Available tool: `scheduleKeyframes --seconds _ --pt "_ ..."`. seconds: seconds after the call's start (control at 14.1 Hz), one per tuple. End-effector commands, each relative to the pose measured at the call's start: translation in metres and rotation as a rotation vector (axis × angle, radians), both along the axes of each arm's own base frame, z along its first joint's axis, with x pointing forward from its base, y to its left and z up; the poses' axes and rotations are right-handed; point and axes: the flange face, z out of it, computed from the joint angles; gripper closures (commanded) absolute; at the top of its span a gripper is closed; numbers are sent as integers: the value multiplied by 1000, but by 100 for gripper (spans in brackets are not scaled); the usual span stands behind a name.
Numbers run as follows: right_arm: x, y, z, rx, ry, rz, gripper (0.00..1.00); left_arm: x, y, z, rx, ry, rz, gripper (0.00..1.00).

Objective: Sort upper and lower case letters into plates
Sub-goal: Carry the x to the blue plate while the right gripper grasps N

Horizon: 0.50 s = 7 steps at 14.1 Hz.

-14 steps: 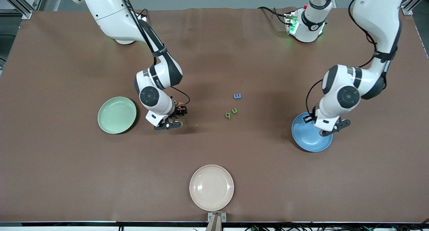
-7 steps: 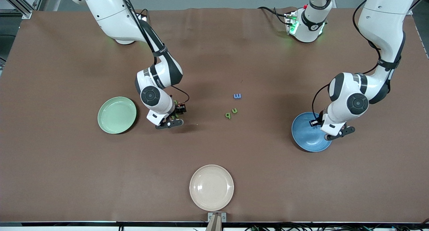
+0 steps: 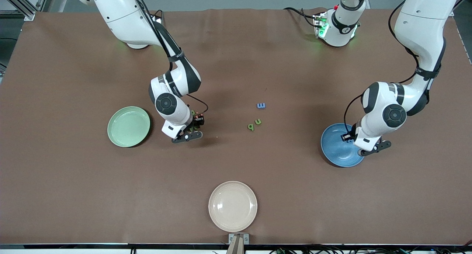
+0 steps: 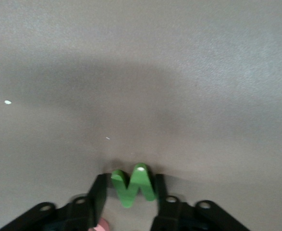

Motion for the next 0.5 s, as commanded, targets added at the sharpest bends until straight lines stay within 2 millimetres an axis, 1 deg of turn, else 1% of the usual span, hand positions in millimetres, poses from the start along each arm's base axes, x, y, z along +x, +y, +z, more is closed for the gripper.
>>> scheduleKeyframes --seconds 0.0,0.07,0.14,0.21,0.28,0.36,0.43 --pt "-1 -7 -2 -8 -3 2 99 1 -20 29 2 -5 -30 0" --pt "2 -12 -1 -9 2 -7 100 -3 -32 42 1 10 -45 0" --pt "8 -21 3 -6 -2 -22 100 -5 -49 54 0 17 -49 0" --pt "13 -25 11 -2 -7 -29 100 -7 -74 66 -6 22 -41 0" --pt "20 -34 26 -8 23 -40 100 -9 -98 73 -9 32 -13 0" --pt "31 -49 48 -13 62 -49 100 -11 -121 78 -17 28 14 0" --pt "40 -68 65 -16 119 -35 100 -18 -152 81 -24 22 17 0"
